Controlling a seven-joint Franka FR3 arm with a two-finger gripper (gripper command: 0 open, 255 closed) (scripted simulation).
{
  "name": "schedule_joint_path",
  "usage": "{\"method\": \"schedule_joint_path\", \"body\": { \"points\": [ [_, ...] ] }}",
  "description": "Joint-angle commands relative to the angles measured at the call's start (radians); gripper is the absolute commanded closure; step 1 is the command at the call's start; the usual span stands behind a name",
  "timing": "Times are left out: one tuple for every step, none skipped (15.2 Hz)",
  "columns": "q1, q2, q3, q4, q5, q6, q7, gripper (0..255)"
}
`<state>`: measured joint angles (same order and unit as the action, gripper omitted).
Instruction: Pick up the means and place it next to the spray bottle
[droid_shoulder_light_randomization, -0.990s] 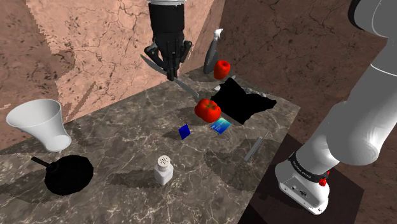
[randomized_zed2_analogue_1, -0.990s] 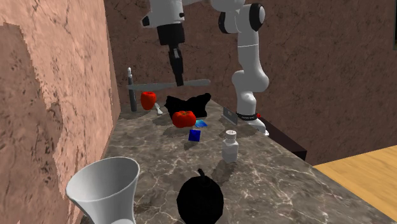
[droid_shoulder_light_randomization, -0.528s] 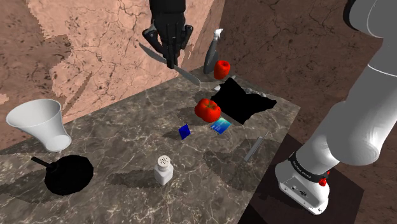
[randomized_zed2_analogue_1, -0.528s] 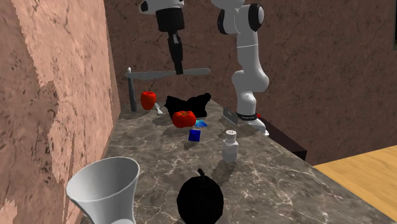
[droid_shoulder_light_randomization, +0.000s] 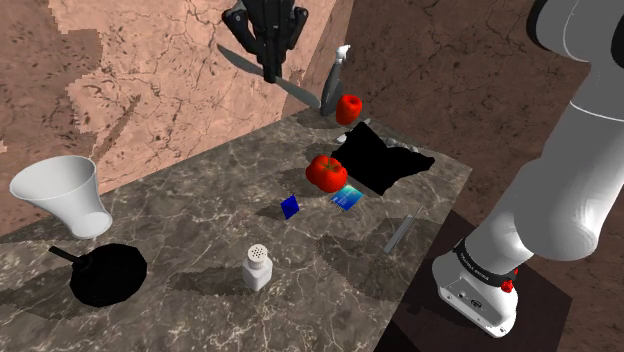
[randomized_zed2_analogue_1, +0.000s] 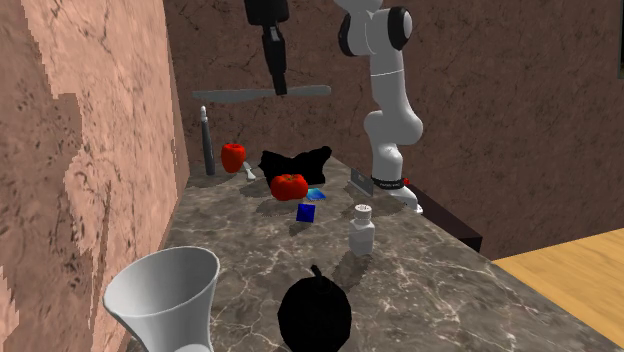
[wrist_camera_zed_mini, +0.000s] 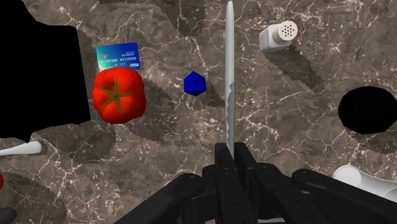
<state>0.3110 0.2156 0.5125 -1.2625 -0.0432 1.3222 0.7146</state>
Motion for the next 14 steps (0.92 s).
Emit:
{"method": "schedule_joint_path", "body": {
  "points": [
    [0.008, 0.015, 0.002, 0.049, -0.007, -0.035, 0.007, 255],
    [0.013, 0.025, 0.003, 0.076, -0.012, -0.053, 0.010, 255],
    [0.019, 0.035, 0.004, 0.104, -0.017, -0.072, 0.013, 255],
    [0.024, 0.046, 0.005, 0.133, -0.022, -0.091, 0.017, 255],
    [0.029, 0.054, 0.006, 0.154, -0.026, -0.105, 0.019, 255],
    [0.000, 0.018, -0.002, 0.108, -0.010, -0.092, -0.009, 255],
    [-0.027, -0.015, -0.010, 0.066, 0.004, -0.081, -0.038, 255],
    [-0.051, -0.046, -0.020, 0.028, 0.016, -0.071, -0.067, 255],
    [-0.073, -0.075, -0.031, -0.007, 0.028, -0.063, -0.097, 255],
    [-0.094, -0.102, -0.043, -0.039, 0.038, -0.056, -0.126, 255],
    [-0.113, -0.128, -0.055, -0.068, 0.046, -0.051, -0.155, 255],
    [-0.131, -0.152, -0.068, -0.096, 0.054, -0.046, -0.185, 255],
    [-0.148, -0.174, -0.082, -0.121, 0.060, -0.041, -0.214, 255],
    [-0.164, -0.195, -0.096, -0.144, 0.065, -0.038, -0.243, 255]
  ]
}}
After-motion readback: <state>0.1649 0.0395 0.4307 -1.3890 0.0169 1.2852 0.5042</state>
